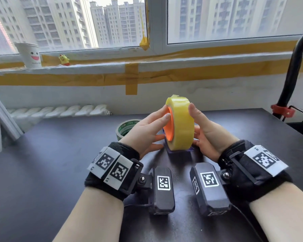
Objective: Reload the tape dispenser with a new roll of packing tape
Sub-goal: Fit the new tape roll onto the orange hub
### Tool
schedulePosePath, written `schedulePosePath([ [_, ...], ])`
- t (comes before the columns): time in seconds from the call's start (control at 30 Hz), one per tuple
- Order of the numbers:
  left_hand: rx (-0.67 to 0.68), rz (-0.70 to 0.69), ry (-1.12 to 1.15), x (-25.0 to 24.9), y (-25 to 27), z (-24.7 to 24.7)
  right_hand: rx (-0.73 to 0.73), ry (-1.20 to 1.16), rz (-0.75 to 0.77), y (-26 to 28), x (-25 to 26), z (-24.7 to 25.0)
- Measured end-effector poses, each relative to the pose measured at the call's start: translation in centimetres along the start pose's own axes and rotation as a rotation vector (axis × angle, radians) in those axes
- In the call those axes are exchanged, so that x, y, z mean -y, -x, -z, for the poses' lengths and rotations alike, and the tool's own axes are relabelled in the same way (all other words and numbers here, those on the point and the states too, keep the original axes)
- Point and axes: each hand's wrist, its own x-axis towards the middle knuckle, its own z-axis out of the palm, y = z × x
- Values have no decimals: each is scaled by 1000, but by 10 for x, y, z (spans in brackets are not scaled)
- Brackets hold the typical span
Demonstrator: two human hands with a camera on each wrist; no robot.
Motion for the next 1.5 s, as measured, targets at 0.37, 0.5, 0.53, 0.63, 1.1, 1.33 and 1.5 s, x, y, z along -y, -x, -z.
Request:
schedulePosePath([
  [0.37,93,-74,169,3,-2,2,1,-119,115,-3,-3,4],
  [0.5,102,-101,213,5,-3,3,-61,-156,104,1,0,3],
  [0.53,106,-104,219,6,-3,3,-79,-171,94,0,1,4],
  [0.63,105,-110,226,5,-3,5,-112,-193,92,-1,1,9],
  [1.1,-97,-27,-66,-19,-3,13,-10,9,211,1,1,5],
  [1.33,-40,31,-23,-28,5,15,-23,93,201,2,2,3],
  [1.5,-88,-22,-36,-28,18,15,-89,-40,105,-1,0,2],
])
